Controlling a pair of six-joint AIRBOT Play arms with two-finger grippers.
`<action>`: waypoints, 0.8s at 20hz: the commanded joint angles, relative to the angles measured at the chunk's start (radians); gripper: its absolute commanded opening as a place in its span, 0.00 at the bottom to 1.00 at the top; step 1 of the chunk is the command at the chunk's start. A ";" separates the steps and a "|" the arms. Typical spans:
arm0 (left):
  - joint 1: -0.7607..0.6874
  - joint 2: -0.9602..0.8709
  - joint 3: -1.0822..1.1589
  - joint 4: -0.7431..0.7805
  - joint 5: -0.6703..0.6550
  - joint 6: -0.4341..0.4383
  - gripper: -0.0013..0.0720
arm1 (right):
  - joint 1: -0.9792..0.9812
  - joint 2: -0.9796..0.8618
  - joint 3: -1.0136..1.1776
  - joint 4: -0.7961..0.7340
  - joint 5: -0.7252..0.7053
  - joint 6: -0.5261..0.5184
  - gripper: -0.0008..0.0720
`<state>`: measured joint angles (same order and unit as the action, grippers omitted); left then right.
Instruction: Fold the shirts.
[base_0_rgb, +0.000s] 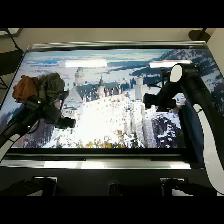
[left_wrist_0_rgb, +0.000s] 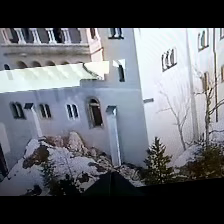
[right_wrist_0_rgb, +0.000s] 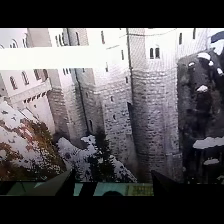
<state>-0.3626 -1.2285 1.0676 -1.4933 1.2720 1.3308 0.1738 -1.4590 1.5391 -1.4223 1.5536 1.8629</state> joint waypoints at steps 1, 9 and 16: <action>0.000 0.001 0.000 0.000 0.000 0.000 0.06 | 0.001 0.000 0.000 0.000 0.000 0.000 0.79; 0.000 0.001 0.000 0.000 0.000 0.000 0.06 | 0.001 0.000 0.000 0.000 0.000 0.000 0.79; 0.000 0.001 0.000 0.000 0.000 0.000 0.06 | 0.001 0.000 0.000 0.000 -0.009 0.000 0.79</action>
<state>-0.3626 -1.2285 1.0676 -1.4933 1.2720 1.3308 0.1738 -1.4590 1.5391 -1.4223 1.5536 1.8629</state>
